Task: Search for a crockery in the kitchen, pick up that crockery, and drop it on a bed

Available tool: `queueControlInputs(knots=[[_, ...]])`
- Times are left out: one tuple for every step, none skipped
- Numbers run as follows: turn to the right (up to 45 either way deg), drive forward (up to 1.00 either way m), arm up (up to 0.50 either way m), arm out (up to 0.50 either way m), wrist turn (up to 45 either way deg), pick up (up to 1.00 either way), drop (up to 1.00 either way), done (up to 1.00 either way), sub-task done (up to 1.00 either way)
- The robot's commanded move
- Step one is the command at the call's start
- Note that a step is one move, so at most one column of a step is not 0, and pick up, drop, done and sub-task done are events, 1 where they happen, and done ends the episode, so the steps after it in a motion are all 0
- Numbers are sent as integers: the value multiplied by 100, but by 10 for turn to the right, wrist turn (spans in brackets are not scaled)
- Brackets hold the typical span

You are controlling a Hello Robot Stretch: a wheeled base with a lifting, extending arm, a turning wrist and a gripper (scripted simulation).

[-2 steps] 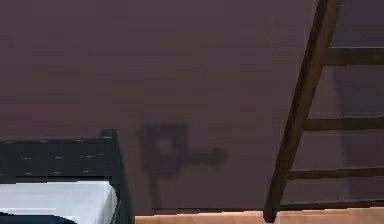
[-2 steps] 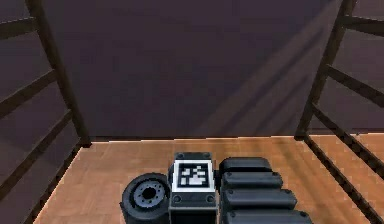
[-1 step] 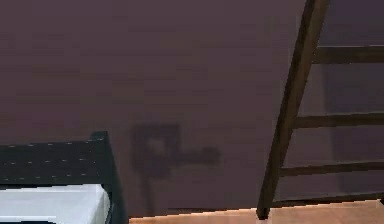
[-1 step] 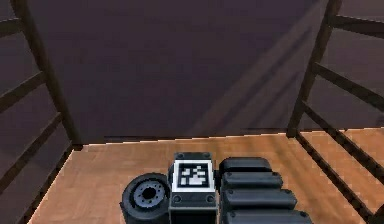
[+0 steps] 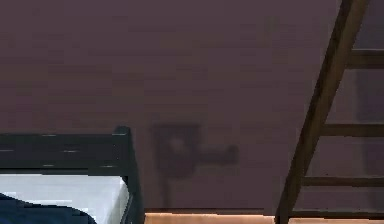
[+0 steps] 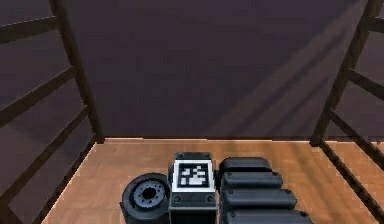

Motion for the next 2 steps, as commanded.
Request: queueControlInputs(knots=[[-270,0,0,0,0,0,0,0,0],[0,25,0,0,0,0,0,0,0]])
